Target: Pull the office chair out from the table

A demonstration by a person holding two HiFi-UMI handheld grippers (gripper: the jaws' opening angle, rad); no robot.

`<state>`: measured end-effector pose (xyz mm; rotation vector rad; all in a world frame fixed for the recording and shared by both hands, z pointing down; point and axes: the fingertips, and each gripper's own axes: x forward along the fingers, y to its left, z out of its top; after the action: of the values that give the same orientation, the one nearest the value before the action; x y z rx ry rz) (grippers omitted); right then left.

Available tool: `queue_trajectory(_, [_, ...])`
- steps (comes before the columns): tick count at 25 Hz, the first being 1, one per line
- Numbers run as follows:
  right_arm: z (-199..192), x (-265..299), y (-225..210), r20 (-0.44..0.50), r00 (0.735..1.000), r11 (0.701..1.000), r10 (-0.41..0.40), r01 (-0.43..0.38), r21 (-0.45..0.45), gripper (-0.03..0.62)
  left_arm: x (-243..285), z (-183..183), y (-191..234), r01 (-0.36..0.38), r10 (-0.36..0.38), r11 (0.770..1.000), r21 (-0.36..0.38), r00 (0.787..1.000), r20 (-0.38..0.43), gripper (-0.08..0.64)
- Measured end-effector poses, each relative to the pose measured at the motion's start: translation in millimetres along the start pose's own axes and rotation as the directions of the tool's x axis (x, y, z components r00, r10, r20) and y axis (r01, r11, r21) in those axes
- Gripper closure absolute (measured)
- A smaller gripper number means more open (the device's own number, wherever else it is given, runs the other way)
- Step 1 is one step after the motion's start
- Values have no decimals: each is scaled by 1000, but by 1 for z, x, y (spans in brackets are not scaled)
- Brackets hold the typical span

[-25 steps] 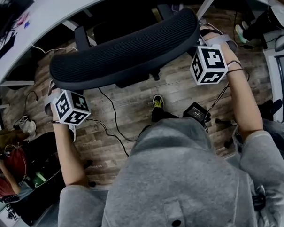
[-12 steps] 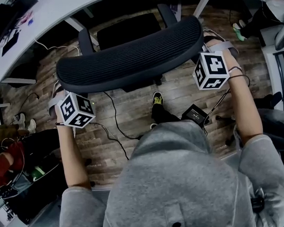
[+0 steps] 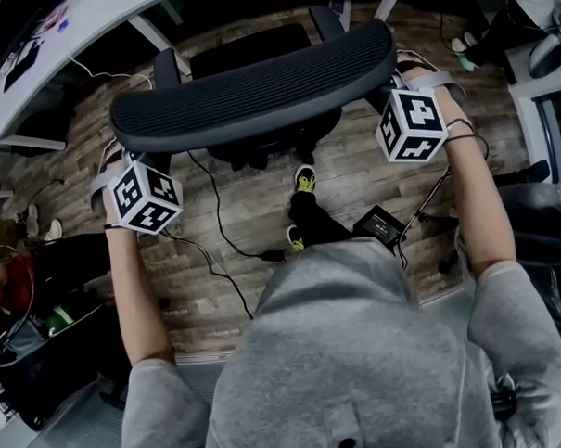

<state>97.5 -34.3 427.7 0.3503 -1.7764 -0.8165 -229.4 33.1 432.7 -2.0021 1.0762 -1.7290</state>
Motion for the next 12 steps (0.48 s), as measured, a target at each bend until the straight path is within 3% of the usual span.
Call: queue_trajectory(12, [12, -49, 52, 11, 1000, 1000, -1, 1, -7, 482, -52, -3, -55, -7, 7, 1000, -16, 1000, -8, 403])
